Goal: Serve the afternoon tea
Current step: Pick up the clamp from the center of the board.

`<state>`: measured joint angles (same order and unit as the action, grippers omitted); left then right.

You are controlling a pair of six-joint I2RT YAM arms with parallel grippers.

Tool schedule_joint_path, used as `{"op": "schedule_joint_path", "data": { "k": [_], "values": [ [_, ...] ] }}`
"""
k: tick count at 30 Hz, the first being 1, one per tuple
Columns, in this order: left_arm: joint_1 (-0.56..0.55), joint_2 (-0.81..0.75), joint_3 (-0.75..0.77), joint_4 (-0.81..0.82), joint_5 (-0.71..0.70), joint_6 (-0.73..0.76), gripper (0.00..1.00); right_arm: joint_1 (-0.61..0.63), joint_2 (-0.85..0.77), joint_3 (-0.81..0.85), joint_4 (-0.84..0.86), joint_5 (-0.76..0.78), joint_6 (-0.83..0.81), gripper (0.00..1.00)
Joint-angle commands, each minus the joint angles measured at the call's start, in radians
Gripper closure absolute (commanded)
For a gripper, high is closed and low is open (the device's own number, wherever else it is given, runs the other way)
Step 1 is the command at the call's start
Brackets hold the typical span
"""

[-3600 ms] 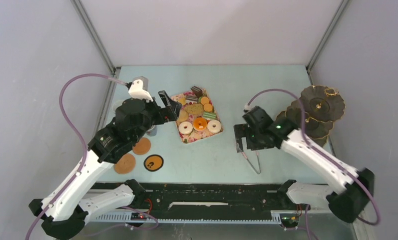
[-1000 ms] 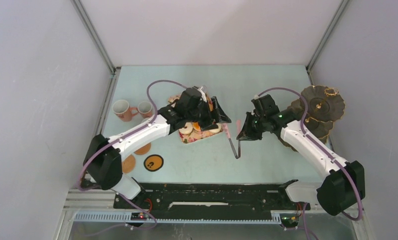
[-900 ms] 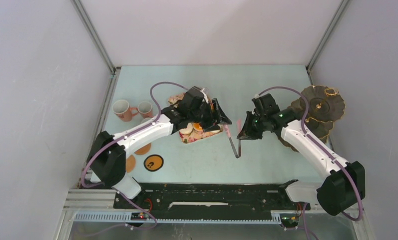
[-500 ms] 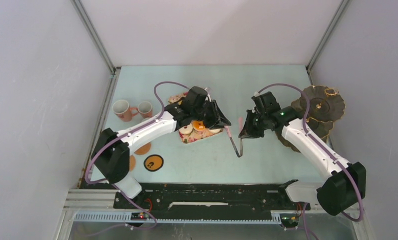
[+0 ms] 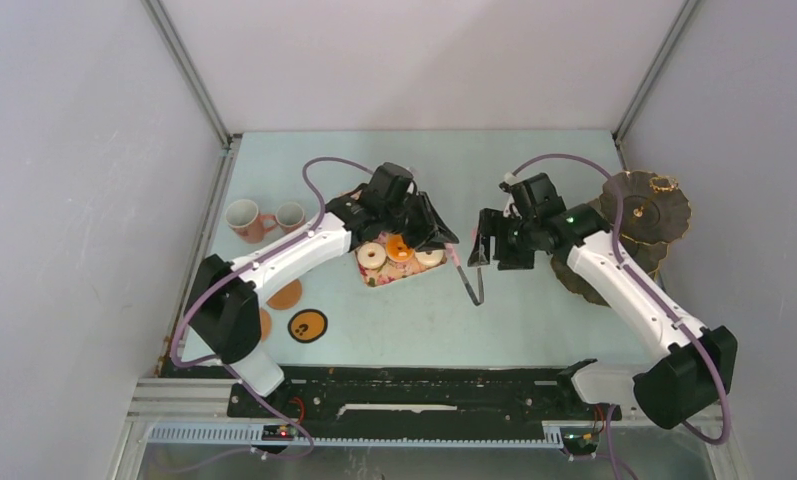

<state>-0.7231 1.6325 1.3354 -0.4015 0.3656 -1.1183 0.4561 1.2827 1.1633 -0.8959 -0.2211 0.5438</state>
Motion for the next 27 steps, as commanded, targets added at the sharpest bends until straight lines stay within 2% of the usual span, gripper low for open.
{"op": "schedule_joint_path", "data": {
  "k": [1,2,3,7,13,16,19,22,27],
  "values": [
    [0.014,0.000,-0.008,0.031,-0.006,-0.075,1.00,-0.010,-0.076,0.059,-0.018,0.018,-0.116,0.09],
    [0.020,-0.004,-0.022,0.050,-0.001,-0.090,1.00,-0.009,-0.093,0.059,-0.015,0.019,-0.130,0.01],
    [0.025,-0.010,-0.035,0.054,-0.002,-0.100,1.00,-0.006,-0.108,0.060,-0.007,0.013,-0.142,0.00],
    [0.041,-0.048,-0.083,0.042,-0.012,-0.120,1.00,0.027,-0.200,0.034,0.052,0.014,-0.174,0.00],
    [0.043,-0.099,-0.129,0.074,-0.010,-0.213,1.00,0.227,-0.346,-0.115,0.260,0.178,-0.182,0.00],
    [0.042,-0.133,-0.157,0.078,-0.023,-0.256,1.00,0.277,-0.347,-0.133,0.291,0.270,-0.143,0.00],
    [0.046,-0.186,-0.219,0.131,-0.036,-0.323,1.00,0.301,-0.340,-0.136,0.251,0.351,-0.101,0.00],
    [0.044,-0.214,-0.277,0.206,-0.033,-0.400,1.00,0.306,-0.342,-0.151,0.258,0.364,-0.045,0.00],
    [0.045,-0.226,-0.297,0.235,-0.017,-0.457,1.00,0.323,-0.309,-0.164,0.306,0.354,0.000,0.00]
  ]
}}
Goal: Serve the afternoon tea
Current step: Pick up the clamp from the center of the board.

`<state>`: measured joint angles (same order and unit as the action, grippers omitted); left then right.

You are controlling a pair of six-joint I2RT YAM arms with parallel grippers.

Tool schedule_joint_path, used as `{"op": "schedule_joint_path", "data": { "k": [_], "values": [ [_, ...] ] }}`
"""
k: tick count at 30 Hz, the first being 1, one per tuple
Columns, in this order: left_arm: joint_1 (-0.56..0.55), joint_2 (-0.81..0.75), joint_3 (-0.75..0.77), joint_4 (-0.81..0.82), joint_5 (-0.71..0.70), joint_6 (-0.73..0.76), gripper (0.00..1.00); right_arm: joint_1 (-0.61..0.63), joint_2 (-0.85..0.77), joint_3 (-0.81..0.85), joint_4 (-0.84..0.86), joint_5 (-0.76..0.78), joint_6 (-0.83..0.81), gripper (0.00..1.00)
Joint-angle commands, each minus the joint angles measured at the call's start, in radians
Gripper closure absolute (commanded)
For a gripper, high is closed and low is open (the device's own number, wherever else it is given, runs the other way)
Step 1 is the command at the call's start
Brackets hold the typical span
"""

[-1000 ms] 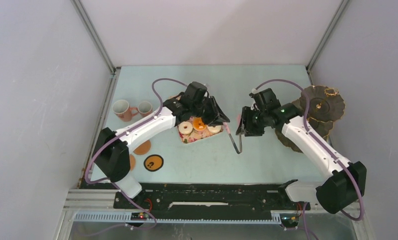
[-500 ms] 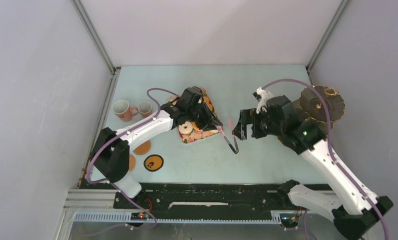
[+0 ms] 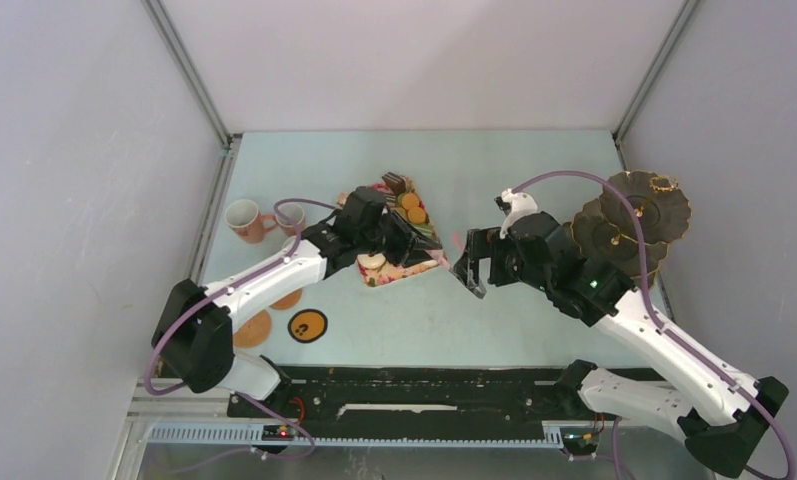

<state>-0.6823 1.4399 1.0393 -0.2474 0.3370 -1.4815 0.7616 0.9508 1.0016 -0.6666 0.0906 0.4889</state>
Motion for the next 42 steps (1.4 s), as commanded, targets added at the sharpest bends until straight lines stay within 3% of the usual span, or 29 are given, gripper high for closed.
{"op": "schedule_joint_path", "data": {
  "k": [1,5,17,23,28,36,42],
  "values": [
    [0.004,-0.032,0.001,0.081,0.015,-0.099,1.00,0.019,0.035,-0.003,0.079,0.039,0.055,0.00],
    [0.004,-0.028,0.012,0.067,0.023,-0.107,1.00,0.029,0.071,-0.010,0.105,-0.019,0.054,0.04],
    [0.004,-0.035,-0.016,0.112,0.041,-0.122,1.00,0.062,0.101,-0.058,0.136,0.124,0.061,0.07],
    [0.003,-0.035,-0.015,0.107,0.040,-0.122,1.00,0.064,0.098,-0.057,0.160,0.132,0.047,0.24],
    [0.003,-0.027,-0.023,0.131,0.055,-0.128,1.00,0.072,0.104,-0.058,0.176,0.126,0.043,0.26],
    [0.003,-0.028,-0.025,0.126,0.065,-0.114,1.00,0.081,0.099,-0.058,0.187,0.109,0.049,0.39],
    [0.005,-0.028,-0.012,0.104,0.067,-0.083,0.98,0.081,0.091,-0.058,0.185,0.106,0.060,0.44]
  ]
}}
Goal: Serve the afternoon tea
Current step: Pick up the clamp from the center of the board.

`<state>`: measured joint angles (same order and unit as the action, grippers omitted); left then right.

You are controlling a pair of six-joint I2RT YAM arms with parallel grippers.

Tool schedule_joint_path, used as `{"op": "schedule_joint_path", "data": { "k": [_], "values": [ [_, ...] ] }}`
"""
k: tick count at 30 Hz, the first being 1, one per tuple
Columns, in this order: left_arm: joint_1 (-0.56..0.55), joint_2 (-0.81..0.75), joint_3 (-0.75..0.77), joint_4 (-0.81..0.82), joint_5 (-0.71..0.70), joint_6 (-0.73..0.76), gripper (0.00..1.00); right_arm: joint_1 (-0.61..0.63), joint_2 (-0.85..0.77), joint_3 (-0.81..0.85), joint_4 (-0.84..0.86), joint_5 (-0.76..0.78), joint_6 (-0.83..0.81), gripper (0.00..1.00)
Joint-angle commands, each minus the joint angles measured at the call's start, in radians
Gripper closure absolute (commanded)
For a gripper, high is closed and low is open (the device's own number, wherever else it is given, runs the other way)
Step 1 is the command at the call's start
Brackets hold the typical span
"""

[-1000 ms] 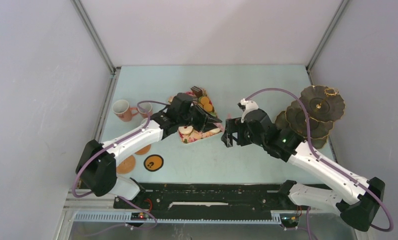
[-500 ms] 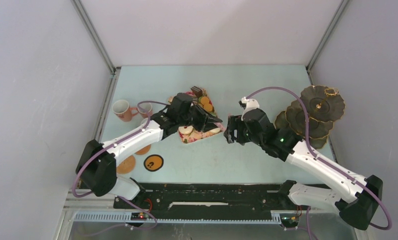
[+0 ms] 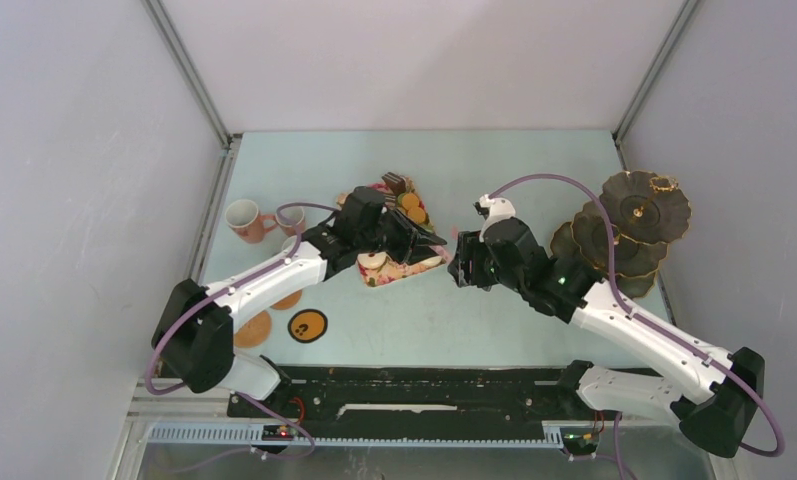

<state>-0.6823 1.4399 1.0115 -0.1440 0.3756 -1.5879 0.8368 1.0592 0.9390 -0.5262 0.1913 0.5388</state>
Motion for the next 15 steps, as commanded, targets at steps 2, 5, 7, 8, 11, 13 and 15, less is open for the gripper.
{"op": "schedule_joint_path", "data": {
  "k": [2,5,7,8,11,13,15],
  "values": [
    [0.005,-0.027,0.025,-0.003,0.033,0.041,0.94,0.006,-0.019,0.005,0.042,0.004,0.013,0.46],
    [0.010,-0.043,0.041,-0.022,0.019,0.095,0.75,0.000,-0.031,0.005,0.036,-0.001,0.020,0.47],
    [0.018,-0.069,0.040,-0.037,-0.003,0.133,0.60,-0.013,-0.031,0.006,0.043,-0.046,0.025,0.48],
    [0.023,-0.081,0.036,-0.044,-0.015,0.148,0.54,-0.022,-0.033,0.006,0.043,-0.067,0.030,0.49],
    [0.040,-0.126,0.024,-0.075,-0.051,0.202,0.36,-0.038,-0.037,0.006,0.035,-0.102,0.040,0.50],
    [0.050,-0.167,0.031,-0.121,-0.089,0.266,0.25,-0.053,-0.038,0.005,0.028,-0.124,0.043,0.50],
    [0.060,-0.215,0.084,-0.221,-0.154,0.385,0.19,-0.071,-0.033,0.006,0.024,-0.152,0.040,0.50]
  ]
}}
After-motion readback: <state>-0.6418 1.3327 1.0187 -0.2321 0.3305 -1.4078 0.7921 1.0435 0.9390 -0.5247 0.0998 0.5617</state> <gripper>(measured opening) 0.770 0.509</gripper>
